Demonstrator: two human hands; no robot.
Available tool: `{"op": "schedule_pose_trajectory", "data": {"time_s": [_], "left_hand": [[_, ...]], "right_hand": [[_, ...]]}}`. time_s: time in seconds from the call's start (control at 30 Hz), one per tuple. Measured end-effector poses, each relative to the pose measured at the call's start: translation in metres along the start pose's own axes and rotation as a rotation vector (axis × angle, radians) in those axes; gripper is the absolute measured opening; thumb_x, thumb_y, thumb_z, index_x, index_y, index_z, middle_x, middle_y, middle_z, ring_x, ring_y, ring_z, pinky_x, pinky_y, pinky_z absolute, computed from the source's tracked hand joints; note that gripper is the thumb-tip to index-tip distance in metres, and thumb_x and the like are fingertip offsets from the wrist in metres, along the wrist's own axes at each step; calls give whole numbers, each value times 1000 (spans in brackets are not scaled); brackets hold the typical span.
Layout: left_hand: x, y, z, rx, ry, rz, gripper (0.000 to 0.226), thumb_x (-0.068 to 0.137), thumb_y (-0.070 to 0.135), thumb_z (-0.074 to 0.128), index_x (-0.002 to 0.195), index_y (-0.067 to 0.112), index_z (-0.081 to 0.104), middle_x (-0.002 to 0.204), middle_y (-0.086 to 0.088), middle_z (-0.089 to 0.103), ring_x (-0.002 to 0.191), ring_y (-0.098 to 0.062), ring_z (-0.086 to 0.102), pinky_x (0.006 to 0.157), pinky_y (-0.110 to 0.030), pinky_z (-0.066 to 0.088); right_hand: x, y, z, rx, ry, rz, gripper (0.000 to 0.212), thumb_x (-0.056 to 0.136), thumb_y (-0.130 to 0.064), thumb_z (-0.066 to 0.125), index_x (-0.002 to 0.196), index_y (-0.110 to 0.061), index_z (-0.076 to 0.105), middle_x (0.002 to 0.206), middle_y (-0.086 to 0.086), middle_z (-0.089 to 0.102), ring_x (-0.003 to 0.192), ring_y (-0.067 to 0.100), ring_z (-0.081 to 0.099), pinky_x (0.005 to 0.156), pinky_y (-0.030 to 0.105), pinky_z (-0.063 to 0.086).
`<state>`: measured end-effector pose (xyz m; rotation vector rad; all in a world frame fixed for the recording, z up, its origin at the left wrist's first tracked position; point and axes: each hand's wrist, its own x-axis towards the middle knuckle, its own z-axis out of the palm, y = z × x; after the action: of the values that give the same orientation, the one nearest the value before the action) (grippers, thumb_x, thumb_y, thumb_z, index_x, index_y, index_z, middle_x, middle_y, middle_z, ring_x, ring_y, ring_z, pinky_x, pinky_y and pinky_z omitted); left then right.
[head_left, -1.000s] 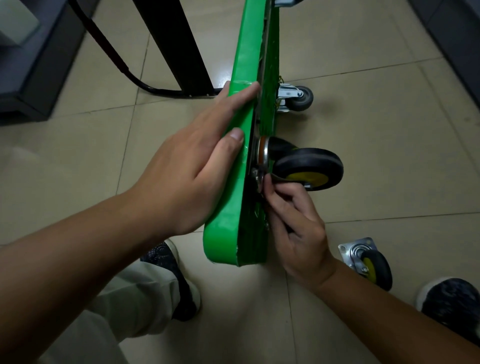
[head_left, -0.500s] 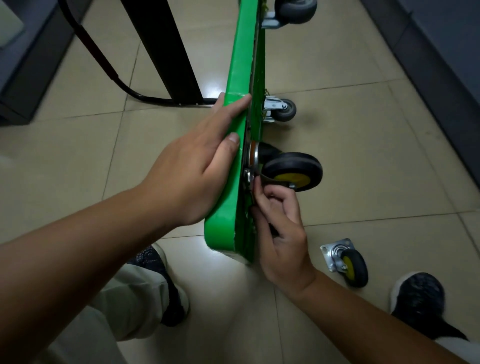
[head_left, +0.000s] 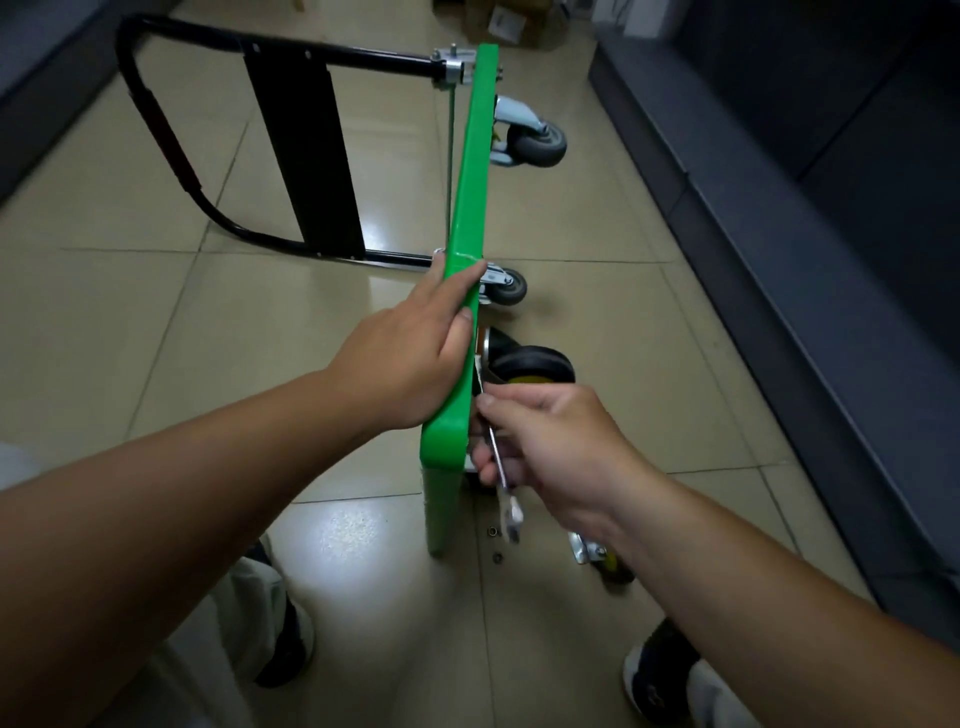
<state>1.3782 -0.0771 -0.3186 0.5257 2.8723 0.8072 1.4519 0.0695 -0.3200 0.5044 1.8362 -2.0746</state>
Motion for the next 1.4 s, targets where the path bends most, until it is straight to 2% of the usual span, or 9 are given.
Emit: {"op": "schedule_pose_trajectory", "data": {"time_s": [0.1,0.23,0.33,0.43,0.6,0.73,0.97,1.2,1.4], "left_hand": [[0,-1,0,0,-2,10,65,93,49,15,159,45,15,171,-1,10,132,-36,53,102,-46,46],[0,-1,-4,7,-2,45,65,94,50,15,159,44,14,171,0,9,133,-33,52,101,-45,47],[0,-1,-5,-1,2,45,65,95,51,15,159,45,13,171,2,8,136,-31,50,102,-41,46],[0,-2,-3,-22,14,44,64,95,50,16,159,46,13,171,4,8,139,-26,46,99,-33,40],[0,-10,-1,-60,49,76,58,99,48,23,158,49,18,169,12,15,149,-11,29,106,-24,28],[2,-15,1,-93,77,90,55,102,45,27,156,49,24,167,15,22,150,-3,27,117,-32,31],[4,-17,6,-147,107,103,54,104,35,32,157,41,31,165,16,27,149,3,25,121,-31,28],[5,-16,7,-214,104,116,55,102,30,34,157,32,34,165,12,29,150,-2,27,122,-43,29],[4,-14,5,-192,103,90,55,102,30,33,157,37,33,165,15,28,149,1,26,122,-40,29]], "right_hand": [[2,-26,-2,97,-53,133,12,99,-2,57,96,5,66,72,15,61,51,15,57,43,20,48],[-3,-20,-13,-14,-49,66,13,98,-6,59,95,3,69,78,19,65,49,15,55,43,21,47],[-10,15,-27,-130,26,-194,21,98,-5,61,117,-6,71,81,18,72,50,19,59,49,26,53],[7,55,-47,-311,139,-523,38,98,1,59,133,-12,64,95,14,72,68,19,69,68,30,61],[45,81,-52,-409,148,-881,42,98,6,57,138,-5,58,110,6,61,89,23,68,82,27,57],[60,89,-41,-451,98,-1029,41,93,13,60,133,8,58,113,14,64,106,23,64,95,26,50],[80,105,-39,-429,66,-1103,40,89,17,63,129,14,57,114,20,65,111,21,63,99,28,49],[92,112,-33,-417,47,-1159,45,88,23,58,132,15,51,121,15,56,120,16,57,104,32,46],[83,119,-21,-372,61,-1031,45,93,19,55,137,12,50,116,21,50,96,29,63,95,29,48]]}}
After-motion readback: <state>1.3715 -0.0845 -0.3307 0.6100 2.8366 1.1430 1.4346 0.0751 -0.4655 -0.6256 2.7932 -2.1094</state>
